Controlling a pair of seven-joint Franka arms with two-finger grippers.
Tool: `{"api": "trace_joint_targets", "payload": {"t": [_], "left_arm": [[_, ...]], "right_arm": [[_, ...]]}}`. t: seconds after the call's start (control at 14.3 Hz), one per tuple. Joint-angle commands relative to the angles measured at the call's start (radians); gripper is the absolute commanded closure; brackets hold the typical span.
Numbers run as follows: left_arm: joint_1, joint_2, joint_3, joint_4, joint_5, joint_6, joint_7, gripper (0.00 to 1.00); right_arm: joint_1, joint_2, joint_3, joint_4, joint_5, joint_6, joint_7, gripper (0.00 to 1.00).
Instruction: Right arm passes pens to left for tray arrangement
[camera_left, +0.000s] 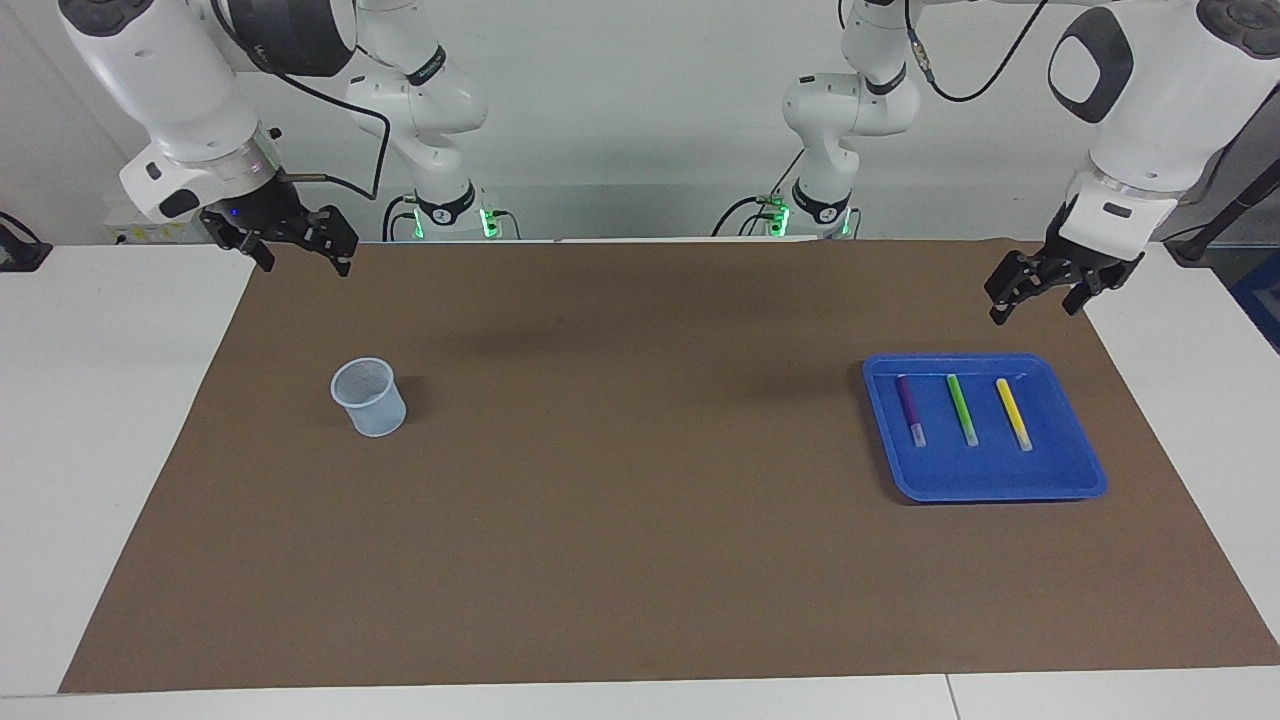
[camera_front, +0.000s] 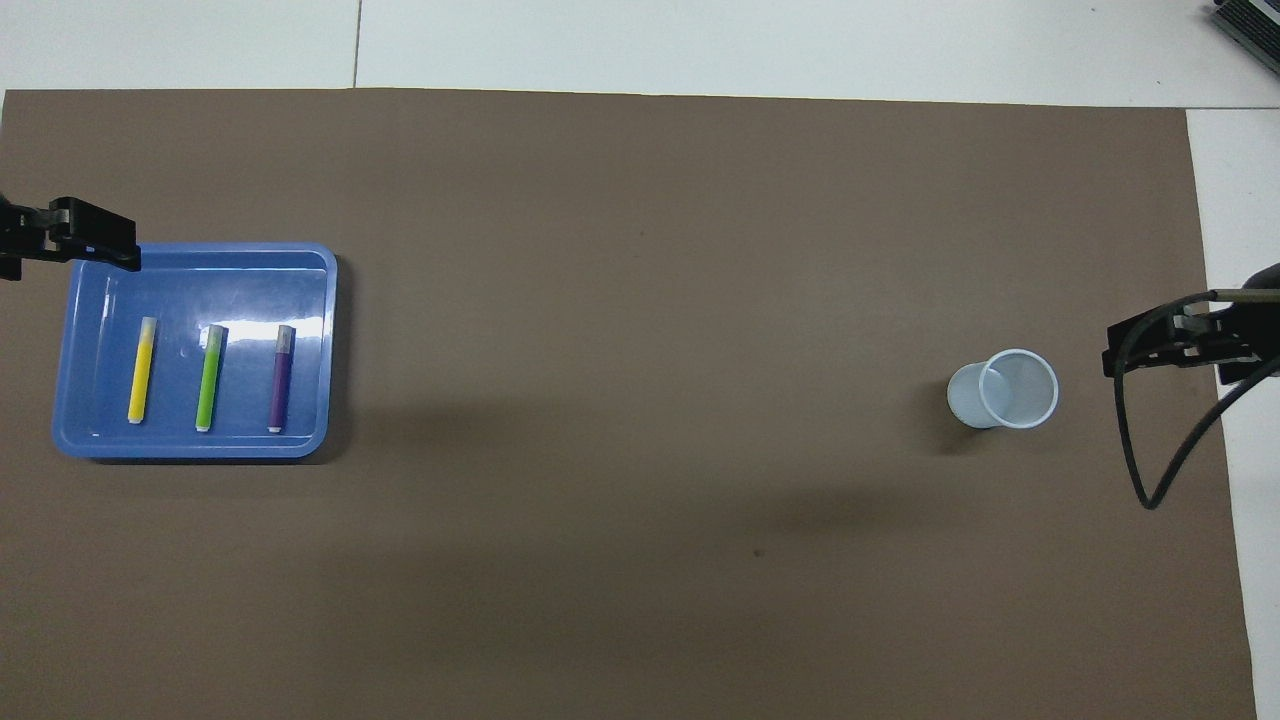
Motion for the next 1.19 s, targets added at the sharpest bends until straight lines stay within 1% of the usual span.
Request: {"api": "trace_joint_targets", "payload": {"t": [0.0,0.14,0.35,0.42,0.56,0.77,0.91,1.12], "left_arm": [[-0.007,-0.025,-0.005,-0.031,-0.008,0.012,0.012,0.0],[-0.012,-0.021,-0.007,-0.028,0.001,0.042,0.012,0.0],[-0.003,-0.024,-0.01,-0.029,-0.002,0.046,0.015,0.0],[0.015,-0.024,-0.012,-0.028,-0.003,0.041,0.015,0.0],[0.052,-0.024,-0.053,-0.022,-0.006,0.03,0.015,0.0],[0.059,-0.025,-0.058,-0.02,-0.006,0.027,0.013,0.0],[0.06,-0.03,-0.058,-0.014,-0.006,-0.017,0.013,0.0],[0.084,-0.044,-0.073,-0.02,-0.009,-0.025,0.015,0.0]], "right_arm": [[-0.005,0.009,0.007,0.014,0.004,0.0,0.014,0.0],[-0.005,0.009,0.007,0.014,0.004,0.001,0.014,0.0],[-0.005,0.009,0.007,0.014,0.004,0.001,0.014,0.0],[-0.005,0.009,0.007,0.014,0.004,0.001,0.014,0.0],[-0.004,0.009,0.007,0.012,0.004,0.0,0.014,0.0],[-0.004,0.007,0.007,0.012,0.006,0.001,0.014,0.0],[-0.004,0.007,0.007,0.011,0.004,0.0,0.014,0.0],[-0.005,0.009,0.007,0.011,0.006,0.001,0.011,0.0]]}}
